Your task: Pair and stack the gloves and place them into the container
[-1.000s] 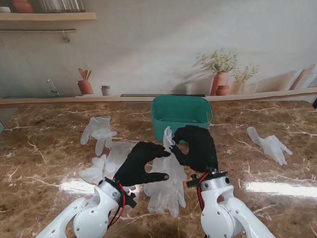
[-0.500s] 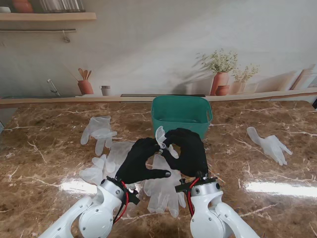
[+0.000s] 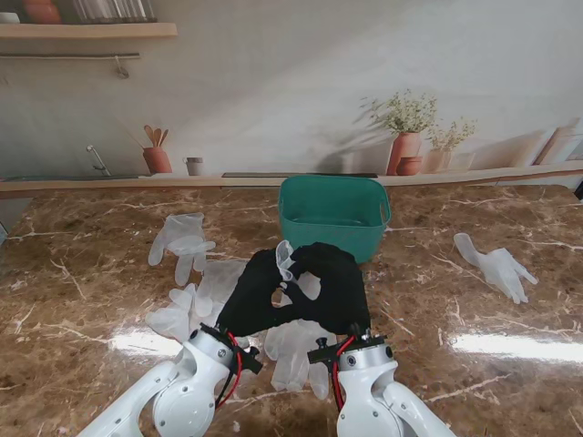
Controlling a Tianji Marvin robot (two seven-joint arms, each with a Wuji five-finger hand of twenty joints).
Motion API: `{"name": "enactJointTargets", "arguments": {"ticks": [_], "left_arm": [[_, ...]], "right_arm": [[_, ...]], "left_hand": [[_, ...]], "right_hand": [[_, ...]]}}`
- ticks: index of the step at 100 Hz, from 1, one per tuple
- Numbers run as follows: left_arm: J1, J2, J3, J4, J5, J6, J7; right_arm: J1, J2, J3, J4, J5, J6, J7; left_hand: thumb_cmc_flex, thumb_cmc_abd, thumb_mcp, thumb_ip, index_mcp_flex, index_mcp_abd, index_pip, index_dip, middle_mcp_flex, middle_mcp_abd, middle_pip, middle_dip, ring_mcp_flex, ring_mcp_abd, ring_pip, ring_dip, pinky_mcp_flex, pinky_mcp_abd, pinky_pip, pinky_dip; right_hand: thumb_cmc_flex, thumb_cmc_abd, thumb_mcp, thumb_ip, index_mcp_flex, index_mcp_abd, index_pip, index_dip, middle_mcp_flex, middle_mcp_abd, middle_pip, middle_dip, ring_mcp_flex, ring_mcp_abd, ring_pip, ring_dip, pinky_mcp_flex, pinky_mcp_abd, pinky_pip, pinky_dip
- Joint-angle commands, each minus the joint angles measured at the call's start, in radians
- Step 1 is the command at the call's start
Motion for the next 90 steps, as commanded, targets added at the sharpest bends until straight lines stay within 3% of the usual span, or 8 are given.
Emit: {"name": "enactJointTargets", "arguments": {"ticks": [1, 8, 14, 17, 26, 33, 60, 90], "left_arm": [[0.009, -0.008, 0.001, 0.001, -0.001, 0.007, 0.019], [0.013, -0.012, 0.000, 0.000, 0.002, 0.012, 0.039], [0.016, -0.012, -0.008, -0.004, -0.003, 0.009, 0.038], [0.018, -0.012, -0.013, -0.007, -0.010, 0.009, 0.033], [0.025, -0.014, -0.031, -0.017, -0.059, -0.003, 0.012], [0.029, -0.014, -0.046, -0.023, -0.094, -0.018, -0.008], [0.035, 0.027, -0.114, -0.043, -0.219, -0.133, -0.229], [0.008, 0.079, -0.124, -0.046, -0.294, -0.218, -0.441]], "right_arm": [[-0.013, -0.005, -0.001, -0.005, -0.005, -0.001, 0.004], [-0.017, -0.005, 0.005, -0.008, -0.006, 0.001, 0.004], [-0.023, -0.004, 0.012, -0.012, -0.003, 0.001, 0.007], [-0.027, -0.003, 0.018, -0.015, 0.001, -0.002, 0.011], [-0.049, 0.006, 0.047, -0.026, 0.002, -0.044, 0.040], [-0.064, 0.012, 0.076, -0.030, -0.008, -0.085, 0.047], [-0.114, 0.015, 0.206, -0.043, -0.015, -0.143, 0.042], [-0.112, 0.063, 0.305, -0.060, 0.230, -0.166, 0.455]], "left_hand": [[0.060, 0.043, 0.183, -0.051, 0.053, -0.110, 0.087, 0.063, 0.030, -0.029, 0.018, 0.011, -0.006, -0.048, 0.012, 0.022, -0.003, -0.055, 0.024, 0.038], [0.215, 0.062, 0.152, -0.098, 0.105, -0.191, 0.221, 0.088, 0.066, -0.032, 0.046, 0.018, 0.005, -0.056, 0.031, 0.037, -0.006, -0.065, 0.041, 0.087], [0.537, 0.241, -0.347, -0.048, 0.138, -0.239, 0.358, 0.140, 0.106, -0.043, 0.064, 0.022, 0.021, -0.059, 0.047, 0.044, -0.008, -0.074, 0.048, 0.122], [0.572, 0.279, -0.404, -0.037, 0.129, -0.268, 0.423, 0.212, 0.125, -0.045, 0.078, 0.029, 0.028, -0.057, 0.056, 0.048, -0.007, -0.076, 0.048, 0.123], [0.578, 0.294, -0.403, -0.037, 0.102, -0.317, 0.527, 0.425, 0.215, -0.050, 0.115, 0.071, 0.070, -0.042, 0.094, 0.063, -0.011, -0.079, 0.068, 0.158], [0.578, 0.285, -0.397, -0.039, 0.118, -0.328, 0.537, 0.522, 0.309, -0.051, 0.097, 0.217, 0.115, -0.026, 0.123, 0.070, -0.018, -0.075, 0.088, 0.209], [0.578, 0.290, -0.399, -0.034, 0.136, -0.363, 0.525, 0.581, 0.338, -0.046, 0.057, 0.243, 0.114, -0.038, 0.125, 0.051, -0.011, -0.085, 0.063, 0.195], [0.577, 0.288, -0.322, -0.023, 0.150, -0.367, 0.523, 0.611, 0.341, -0.043, 0.053, 0.326, 0.096, -0.053, 0.121, 0.041, 0.000, -0.096, 0.034, 0.127]], "right_hand": [[0.022, -0.008, 0.027, -0.013, 0.031, -0.012, 0.036, -0.011, -0.019, -0.007, 0.016, -0.015, -0.036, -0.011, 0.014, -0.004, -0.014, -0.032, 0.008, 0.001], [0.018, 0.002, 0.023, -0.013, 0.022, -0.028, 0.037, -0.011, -0.025, -0.004, 0.015, -0.015, -0.039, -0.011, 0.014, -0.004, -0.017, -0.033, 0.007, 0.001], [0.014, 0.013, 0.017, -0.011, 0.008, -0.046, 0.034, -0.005, -0.031, -0.003, 0.015, -0.016, -0.043, -0.010, 0.013, -0.004, -0.023, -0.032, 0.004, -0.001], [0.007, 0.018, 0.011, -0.010, 0.000, -0.054, 0.018, -0.017, -0.037, 0.001, 0.010, -0.018, -0.048, -0.008, 0.010, -0.006, -0.028, -0.032, 0.000, -0.002], [-0.107, 0.032, -0.055, -0.003, -0.067, -0.027, -0.096, -0.054, -0.070, 0.012, -0.037, -0.044, -0.076, -0.004, -0.016, -0.012, -0.055, -0.033, -0.031, -0.007], [-0.201, 0.095, -0.098, 0.100, -0.078, 0.029, -0.386, 0.062, -0.096, 0.018, -0.084, -0.076, -0.081, -0.004, -0.029, -0.010, -0.057, -0.029, -0.051, 0.007], [-0.155, 0.059, -0.034, 0.150, -0.408, 0.126, -0.689, 0.026, -0.162, 0.013, -0.131, -0.097, -0.076, -0.003, -0.074, -0.016, -0.044, -0.011, -0.086, 0.022], [-0.156, 0.013, -0.162, 0.142, -0.694, 0.253, -0.865, -0.020, -0.484, 0.052, -0.246, -0.144, -0.309, -0.003, -0.218, -0.069, -0.194, -0.064, -0.228, 0.032]]}}
